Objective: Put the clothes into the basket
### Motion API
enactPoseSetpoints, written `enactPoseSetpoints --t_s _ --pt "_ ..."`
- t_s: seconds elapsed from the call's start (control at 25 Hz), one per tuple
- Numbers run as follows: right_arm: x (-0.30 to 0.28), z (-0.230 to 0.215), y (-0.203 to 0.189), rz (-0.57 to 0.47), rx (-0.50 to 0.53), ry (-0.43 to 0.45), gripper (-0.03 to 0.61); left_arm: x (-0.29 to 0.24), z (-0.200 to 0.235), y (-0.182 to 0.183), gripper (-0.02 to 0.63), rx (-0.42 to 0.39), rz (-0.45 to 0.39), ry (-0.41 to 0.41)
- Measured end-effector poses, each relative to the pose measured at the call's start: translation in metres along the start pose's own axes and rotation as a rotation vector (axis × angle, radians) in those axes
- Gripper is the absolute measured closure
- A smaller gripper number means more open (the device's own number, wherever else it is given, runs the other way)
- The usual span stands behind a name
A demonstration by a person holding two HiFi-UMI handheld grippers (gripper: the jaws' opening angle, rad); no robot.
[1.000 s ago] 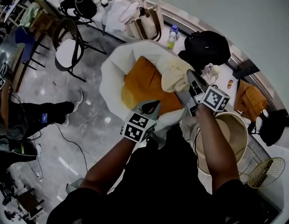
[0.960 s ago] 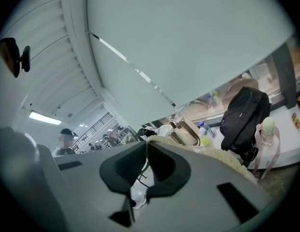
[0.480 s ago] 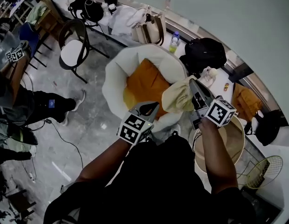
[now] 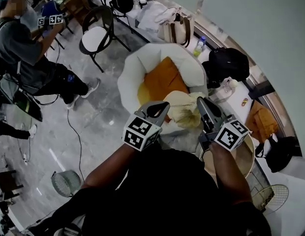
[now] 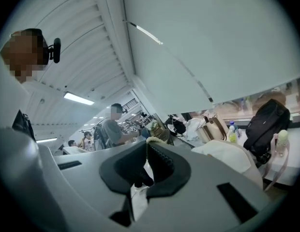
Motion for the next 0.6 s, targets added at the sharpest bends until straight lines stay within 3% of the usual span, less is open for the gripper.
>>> enactPoseSetpoints --t_s 0.28,0.6 --pt "0.019 0.033 -0.018 0.132 0.114 0.115 0.551 0.026 -0.042 0.001 0.620 0.062 -0.040 0.142" --pt "0.054 0.055 -0.048 0.241 0.161 0.202 0.551 0.059 -0.089 -0.011 0.620 0.099 -0.043 0.285"
Point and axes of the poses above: the fingertips, and each gripper's own axes: x backward along the fingers, z to its left, y out of its top, the point moved 1 cm from there along x, backward along the fingers, and after that the axes turned 15 degrees about -x, right-handed, at the moved point
